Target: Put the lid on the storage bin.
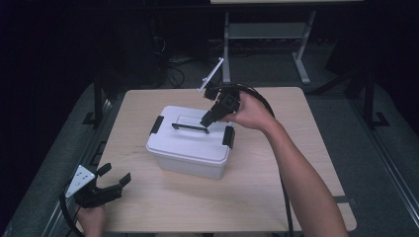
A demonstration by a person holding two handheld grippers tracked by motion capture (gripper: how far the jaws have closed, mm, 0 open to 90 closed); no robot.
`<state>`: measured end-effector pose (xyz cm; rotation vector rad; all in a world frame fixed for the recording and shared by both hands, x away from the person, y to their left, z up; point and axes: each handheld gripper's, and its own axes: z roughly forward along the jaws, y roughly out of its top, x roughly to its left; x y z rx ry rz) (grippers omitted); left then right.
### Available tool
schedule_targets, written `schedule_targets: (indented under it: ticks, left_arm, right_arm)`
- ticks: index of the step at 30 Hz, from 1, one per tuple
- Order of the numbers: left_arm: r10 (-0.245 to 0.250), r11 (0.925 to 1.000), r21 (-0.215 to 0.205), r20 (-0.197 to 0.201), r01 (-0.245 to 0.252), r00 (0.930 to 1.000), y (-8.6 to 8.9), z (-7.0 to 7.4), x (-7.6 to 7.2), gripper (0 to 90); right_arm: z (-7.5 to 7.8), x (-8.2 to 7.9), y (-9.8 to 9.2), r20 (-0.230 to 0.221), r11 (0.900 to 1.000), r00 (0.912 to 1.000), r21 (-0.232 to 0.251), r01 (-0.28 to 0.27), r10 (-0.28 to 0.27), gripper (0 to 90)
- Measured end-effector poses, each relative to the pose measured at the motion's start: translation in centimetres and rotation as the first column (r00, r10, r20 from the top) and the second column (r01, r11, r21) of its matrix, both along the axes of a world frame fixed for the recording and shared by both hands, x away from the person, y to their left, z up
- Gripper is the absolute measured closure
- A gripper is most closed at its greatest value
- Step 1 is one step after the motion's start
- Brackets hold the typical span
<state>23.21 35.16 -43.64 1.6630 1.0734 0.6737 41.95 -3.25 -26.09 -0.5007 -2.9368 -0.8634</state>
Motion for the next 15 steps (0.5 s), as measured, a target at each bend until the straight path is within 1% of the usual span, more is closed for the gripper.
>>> schedule_targets:
  ticks: [7,15]
  left_arm:
    - [-0.003,1.0000,0.005,-0.001,0.003,1.0000,-0.1,0.0,0.0,13.6]
    - [-0.004,0.9999,0.009,-0.004,0.004,1.0000,-0.2,0.0,0.1,13.6]
  right_arm:
    - [-0.2,-0.2,-1.0,-0.001,1.000,0.9999,-0.006,0.016,-0.016,74.2]
    - [-0.2,-0.5,-2.5,0.002,0.999,0.9994,0.000,0.036,-0.036,73.1]
